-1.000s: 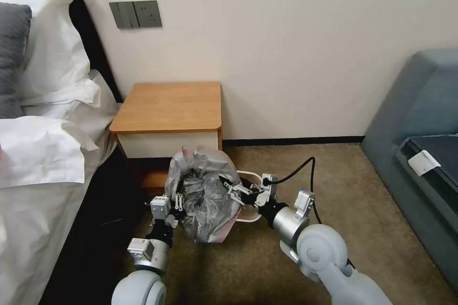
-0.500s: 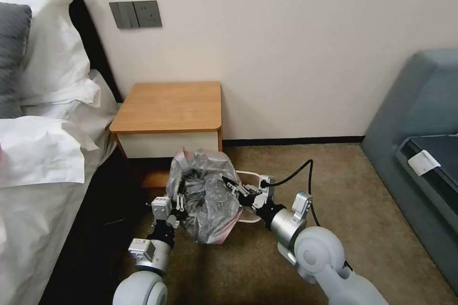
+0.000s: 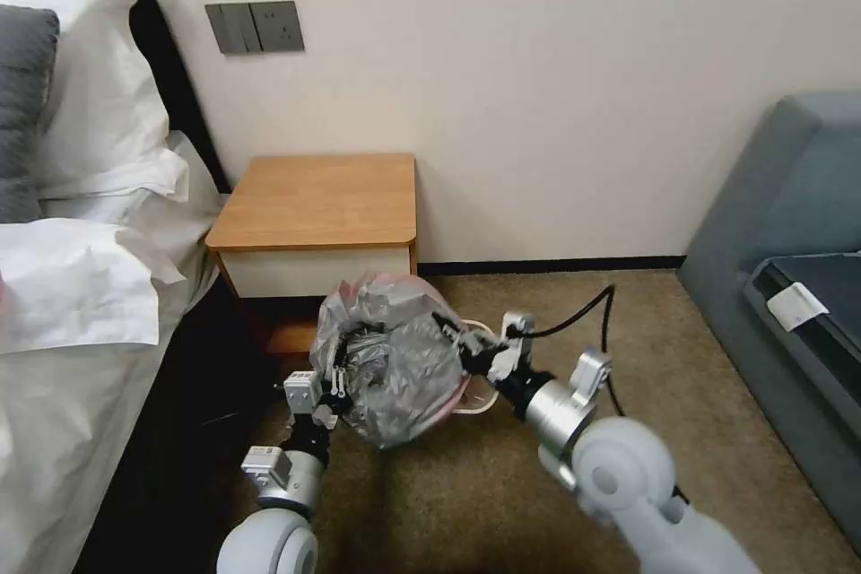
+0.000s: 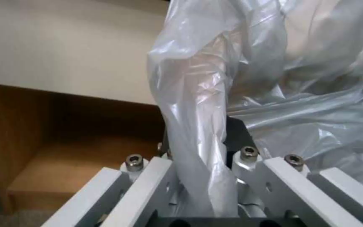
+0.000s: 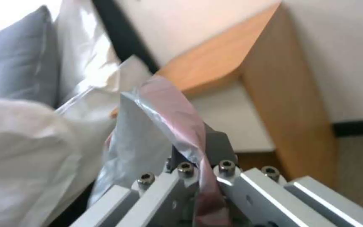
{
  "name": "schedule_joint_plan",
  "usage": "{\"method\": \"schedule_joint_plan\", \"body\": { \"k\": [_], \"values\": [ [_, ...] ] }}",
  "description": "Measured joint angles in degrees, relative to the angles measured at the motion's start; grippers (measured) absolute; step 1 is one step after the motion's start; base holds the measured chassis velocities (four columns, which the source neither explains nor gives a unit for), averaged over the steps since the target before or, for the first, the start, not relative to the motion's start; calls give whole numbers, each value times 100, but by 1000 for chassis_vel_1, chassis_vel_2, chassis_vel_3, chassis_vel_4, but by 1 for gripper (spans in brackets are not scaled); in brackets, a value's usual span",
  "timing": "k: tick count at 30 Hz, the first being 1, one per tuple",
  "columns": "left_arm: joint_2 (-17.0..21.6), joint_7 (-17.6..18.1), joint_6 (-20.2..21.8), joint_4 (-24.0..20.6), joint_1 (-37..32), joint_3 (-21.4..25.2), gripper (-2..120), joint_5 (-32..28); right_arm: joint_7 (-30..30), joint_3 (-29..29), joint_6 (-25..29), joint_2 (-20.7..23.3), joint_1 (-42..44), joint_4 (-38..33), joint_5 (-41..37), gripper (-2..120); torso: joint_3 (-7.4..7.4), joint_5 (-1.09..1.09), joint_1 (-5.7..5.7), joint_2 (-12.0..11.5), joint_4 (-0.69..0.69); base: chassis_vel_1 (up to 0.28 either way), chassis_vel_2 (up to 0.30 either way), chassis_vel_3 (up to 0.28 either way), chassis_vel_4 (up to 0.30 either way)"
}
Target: Pick up the garbage bag from the table and place it over the trash can.
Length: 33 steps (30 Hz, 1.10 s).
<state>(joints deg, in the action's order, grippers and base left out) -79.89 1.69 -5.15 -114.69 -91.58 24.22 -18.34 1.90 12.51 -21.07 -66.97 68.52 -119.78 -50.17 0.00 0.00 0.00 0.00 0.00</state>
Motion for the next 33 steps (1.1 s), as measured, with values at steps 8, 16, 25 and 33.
{"method": "schedule_joint_plan", "body": {
  "k": [8, 16, 25, 33],
  "values": [
    [34, -189, 26, -105, -114, 113, 8, -338, -444, 30, -320, 150, -655, 378, -250, 0, 0, 0, 0, 0, 1, 0, 0, 0, 0],
    [28, -437, 20, -156, -86, 317, 8, -852, -997, 32, -987, 481, -704, 343, -891, 0, 0, -1, 0, 0, 0, 0, 0, 0, 0],
    [80, -1106, 88, -221, 48, 571, 8, -1574, -1698, 259, -1349, 594, -486, 35, -2053, 0, 0, 0, 0, 0, 0, 0, 0, 0, 0],
    [70, -1035, 243, -145, 232, 650, 8, -1905, -1972, 439, -1454, 589, -248, -238, -2693, 0, 0, 0, 0, 0, 0, 0, 0, 0, 0]
  ]
}}
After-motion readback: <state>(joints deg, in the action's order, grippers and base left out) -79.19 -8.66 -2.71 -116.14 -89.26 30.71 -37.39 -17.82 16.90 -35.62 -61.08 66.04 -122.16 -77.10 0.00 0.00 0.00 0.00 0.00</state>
